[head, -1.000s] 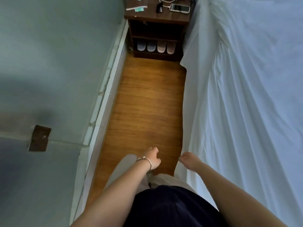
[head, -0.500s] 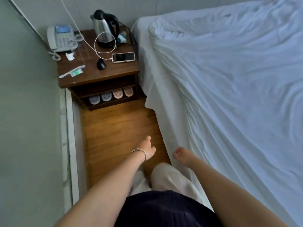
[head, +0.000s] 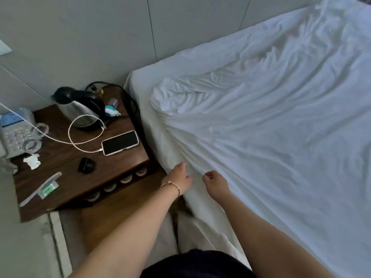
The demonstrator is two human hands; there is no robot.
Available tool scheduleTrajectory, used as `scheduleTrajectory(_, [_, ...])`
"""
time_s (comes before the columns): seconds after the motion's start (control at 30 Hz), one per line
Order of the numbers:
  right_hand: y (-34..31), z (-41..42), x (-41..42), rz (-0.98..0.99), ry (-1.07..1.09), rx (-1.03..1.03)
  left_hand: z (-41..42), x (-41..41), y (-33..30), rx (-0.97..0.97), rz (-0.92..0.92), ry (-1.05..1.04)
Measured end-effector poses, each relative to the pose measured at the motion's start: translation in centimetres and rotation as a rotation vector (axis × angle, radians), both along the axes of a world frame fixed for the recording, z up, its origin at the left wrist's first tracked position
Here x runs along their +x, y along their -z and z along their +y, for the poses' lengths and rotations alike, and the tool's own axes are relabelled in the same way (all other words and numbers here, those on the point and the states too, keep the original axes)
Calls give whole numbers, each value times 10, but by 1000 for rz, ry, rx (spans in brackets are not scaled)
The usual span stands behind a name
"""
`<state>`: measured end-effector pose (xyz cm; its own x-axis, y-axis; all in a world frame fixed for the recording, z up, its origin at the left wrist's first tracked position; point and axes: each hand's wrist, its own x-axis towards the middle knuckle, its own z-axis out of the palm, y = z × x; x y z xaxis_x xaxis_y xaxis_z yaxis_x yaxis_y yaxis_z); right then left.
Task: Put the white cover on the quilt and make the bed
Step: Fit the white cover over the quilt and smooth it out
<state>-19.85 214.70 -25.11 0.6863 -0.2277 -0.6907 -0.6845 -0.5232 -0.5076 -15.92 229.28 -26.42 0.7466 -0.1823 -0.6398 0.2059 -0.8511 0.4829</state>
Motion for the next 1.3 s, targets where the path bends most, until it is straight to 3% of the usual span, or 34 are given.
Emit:
scheduleTrajectory(0.27, [-6, -2, 196, -86, 71, -56, -15, 222, -19, -165, -176, -19])
scheduleTrajectory(0.37, [6, -9, 264, -142, 144, -111, -37, 297, 1, -228, -196, 100])
scheduleTrajectory(0.5, [25, -32, 361, -263, 469, -121, -77, 381, 39, -296, -204, 370])
scheduleTrajectory(0.67, [48, -76, 445, -458, 978, 170, -107, 424, 76, 91, -487, 677])
scheduleTrajectory(0.77, [59, -91, 477, -522, 1103, 212, -100, 442, 98, 94, -474, 646])
scheduleTrajectory(0.83, [67, -88, 500, -539, 988, 142, -93, 461, 114, 82, -615, 463])
scheduleTrajectory(0.87, [72, -84, 514, -519, 846, 77, -88, 473, 114, 79, -598, 372])
scheduleTrajectory(0.93, [83, -74, 542, -448, 454, -45, -78, 506, 111, 52, -485, 274])
scheduleTrajectory(1.0, [96, -67, 562, -383, 203, -97, -65, 542, 109, 7, -351, 223])
scheduleTrajectory(1.13, [101, -60, 550, -497, 172, -242, -39, 574, 106, -273, -78, 42])
scheduleTrajectory(1.23, [88, -55, 517, -599, 53, -416, 10, 554, 91, -503, -103, -116])
scheduleTrajectory(1.3, [85, -53, 502, -586, -107, -444, 57, 551, 87, -481, -143, -117])
